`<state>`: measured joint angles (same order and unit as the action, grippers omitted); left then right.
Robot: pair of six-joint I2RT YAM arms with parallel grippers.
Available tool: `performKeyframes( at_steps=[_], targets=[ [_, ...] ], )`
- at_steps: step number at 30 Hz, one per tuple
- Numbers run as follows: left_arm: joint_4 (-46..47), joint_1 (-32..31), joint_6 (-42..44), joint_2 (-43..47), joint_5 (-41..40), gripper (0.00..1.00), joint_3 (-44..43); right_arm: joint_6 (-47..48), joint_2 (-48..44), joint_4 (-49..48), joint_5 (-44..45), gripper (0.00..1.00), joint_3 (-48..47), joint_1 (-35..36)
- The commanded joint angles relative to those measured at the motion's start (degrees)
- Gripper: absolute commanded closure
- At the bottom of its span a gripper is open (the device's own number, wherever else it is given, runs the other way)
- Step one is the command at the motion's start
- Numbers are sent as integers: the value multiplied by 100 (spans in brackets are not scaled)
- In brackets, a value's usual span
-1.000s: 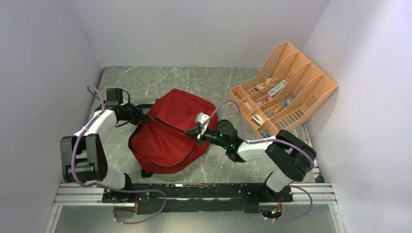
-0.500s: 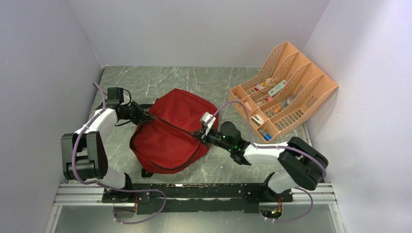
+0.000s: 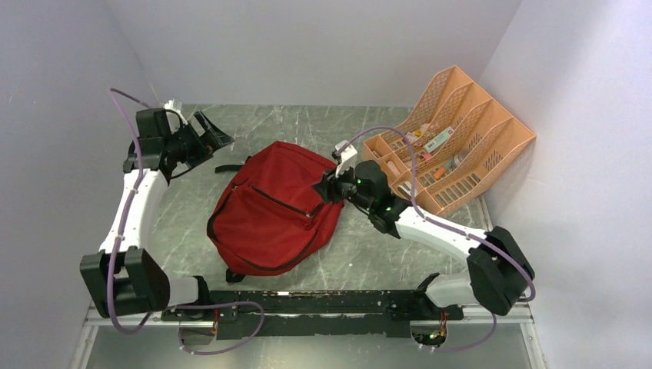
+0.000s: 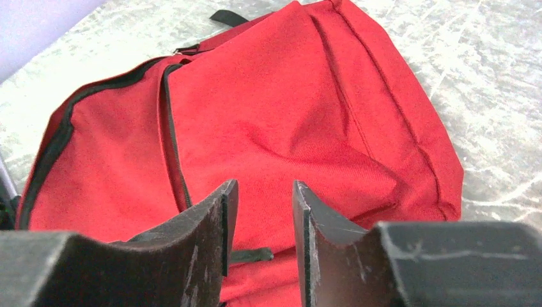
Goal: Pack the student bag
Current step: Reset both arms
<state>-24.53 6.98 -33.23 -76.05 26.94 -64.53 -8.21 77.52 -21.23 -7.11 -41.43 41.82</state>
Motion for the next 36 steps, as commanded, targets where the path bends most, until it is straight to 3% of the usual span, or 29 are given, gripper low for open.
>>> performKeyframes(
  at_steps=[1, 7, 9, 10, 11, 15, 18, 24, 29, 32, 36],
  targets=[
    [-516, 19, 761, 511, -610, 3, -177, -535, -532, 1108, 441, 59, -417, -17],
    [-286, -541, 1668, 1588, -802, 3, 27, -729, -1114, 2819, 1574, 46, -1113, -25],
    [-320, -839, 2012, 1937, -992, 3, 54, -662, -1237, 3253, 1654, 27, -1354, -25],
    [-354, -963, 2154, 2121, -1146, 3, 76, -646, -1296, 3431, 1708, 11, -1425, -24],
    [-366, -1030, 2241, 2313, -1295, 3, 115, -644, -1357, 3604, 1800, 2, -1489, -30],
    [-581, -1059, 2275, 2948, -2109, 3, 252, -1028, -1663, 4175, 2375, 0, -1657, -35],
    [-984, -1059, 1824, 3189, -3094, 3, 362, -1025, -1975, 4319, 2344, 0, -1630, -57],
    [-360, -1059, 1500, 4481, -2598, 3, 1371, -940, -2749, 3958, 2328, 0, -969, -67],
    [-685, -1070, 1606, 4597, -2470, 3, 1410, -1081, -2564, 4592, 2329, 0, -1210, -199],
    [-811, -1228, 1674, 4599, -2677, 3, 1410, -1141, -2521, 4618, 1666, 0, -1179, -689],
    [-851, -1391, 1689, 4555, -3047, 3, 1363, -1144, -2601, 4650, 676, 0, -1088, -1914]
  ],
)
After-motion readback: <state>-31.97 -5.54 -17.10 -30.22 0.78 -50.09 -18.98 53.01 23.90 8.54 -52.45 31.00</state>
